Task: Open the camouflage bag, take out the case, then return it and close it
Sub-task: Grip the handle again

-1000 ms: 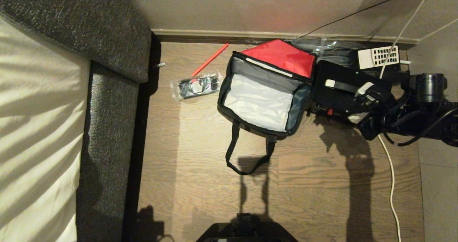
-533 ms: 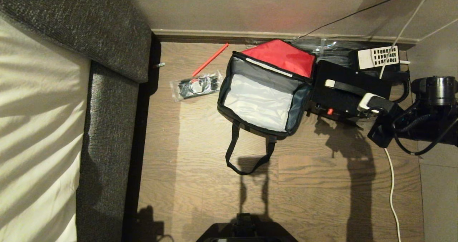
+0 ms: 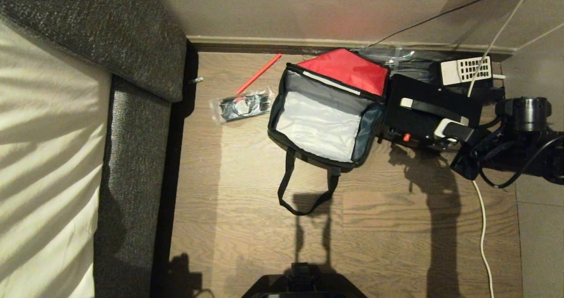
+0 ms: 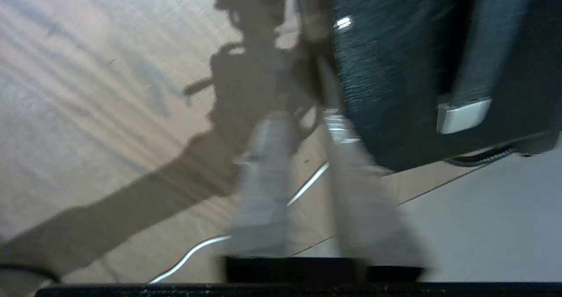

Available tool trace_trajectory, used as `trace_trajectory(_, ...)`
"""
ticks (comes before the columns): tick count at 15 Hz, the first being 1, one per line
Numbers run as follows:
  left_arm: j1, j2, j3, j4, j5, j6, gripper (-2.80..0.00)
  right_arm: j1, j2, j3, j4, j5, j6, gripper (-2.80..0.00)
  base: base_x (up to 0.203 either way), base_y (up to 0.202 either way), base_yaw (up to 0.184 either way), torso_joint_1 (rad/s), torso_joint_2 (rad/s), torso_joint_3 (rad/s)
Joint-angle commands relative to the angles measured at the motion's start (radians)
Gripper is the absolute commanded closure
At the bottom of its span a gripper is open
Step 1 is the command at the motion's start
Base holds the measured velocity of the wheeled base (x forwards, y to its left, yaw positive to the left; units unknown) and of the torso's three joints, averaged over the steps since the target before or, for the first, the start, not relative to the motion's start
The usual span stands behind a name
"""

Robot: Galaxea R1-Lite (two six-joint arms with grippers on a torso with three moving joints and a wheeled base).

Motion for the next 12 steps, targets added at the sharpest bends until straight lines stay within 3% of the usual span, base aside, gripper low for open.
trace_trajectory(1,0.0,0.0,0.002,0.0,0.0,-0.001,0.0,0.015,0.005,-0.008,0.018,-0.012,0.057,-2.8,0.0,0.0,0.0,0.0,0.0,0.0)
trace_trajectory(2,0.0,0.0,0.002,0.0,0.0,0.0,0.0,0.035,0.016,-0.018,0.017,-0.039,0.115,-2.8,0.0,0.0,0.0,0.0,0.0,0.0)
trace_trajectory(4,0.0,0.0,0.002,0.0,0.0,0.0,0.0,0.055,0.05,-0.052,-0.015,-0.13,0.152,-2.8,0.0,0.0,0.0,0.0,0.0,0.0)
trace_trajectory(10,0.0,0.0,0.002,0.0,0.0,0.0,0.0,0.056,0.07,-0.066,-0.309,-0.188,0.092,-2.8,0.0,0.0,0.0,0.0,0.0,0.0)
trace_trajectory(12,0.0,0.0,0.002,0.0,0.0,0.0,0.0,0.062,0.093,-0.05,-0.387,-0.251,0.082,-2.8,0.0,0.0,0.0,0.0,0.0,0.0)
